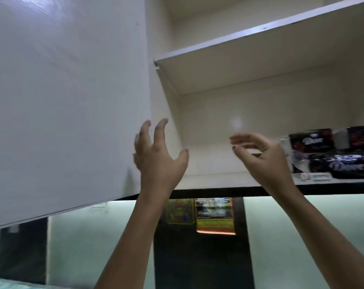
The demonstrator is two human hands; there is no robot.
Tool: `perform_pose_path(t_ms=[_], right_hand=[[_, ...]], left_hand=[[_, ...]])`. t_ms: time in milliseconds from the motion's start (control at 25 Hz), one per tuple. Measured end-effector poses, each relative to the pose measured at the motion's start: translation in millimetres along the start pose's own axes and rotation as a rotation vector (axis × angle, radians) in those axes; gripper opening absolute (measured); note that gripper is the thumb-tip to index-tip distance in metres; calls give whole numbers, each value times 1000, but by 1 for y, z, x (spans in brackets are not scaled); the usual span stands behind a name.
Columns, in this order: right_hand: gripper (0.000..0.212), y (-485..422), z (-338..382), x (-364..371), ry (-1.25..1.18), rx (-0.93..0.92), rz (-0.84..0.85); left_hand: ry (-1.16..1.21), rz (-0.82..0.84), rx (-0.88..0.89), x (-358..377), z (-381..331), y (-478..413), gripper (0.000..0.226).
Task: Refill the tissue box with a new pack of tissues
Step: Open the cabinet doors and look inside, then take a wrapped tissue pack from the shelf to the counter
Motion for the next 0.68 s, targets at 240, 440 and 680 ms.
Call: perform_pose_path(t_ms=[240,440,680], right_hand=[[19,1,-34,-165,475,126,-381],[67,12,-159,-255,866,965,-109],[40,-9,-166,-233,364,709,-96]], left_hand=[[582,213,68,103,-89,24,53],[810,262,-23,170,-136,43,42],[1027,151,-76,197,-157,79,28]])
Point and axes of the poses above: each hand's wrist, its own y-axis away from the middle knuckle, its own x-axis out of the palm, z = x × y, the point moved 7 cm from there along -y, towards the middle knuckle, and after that the axes turned 5 degrees about z, right-handed, at the moved point
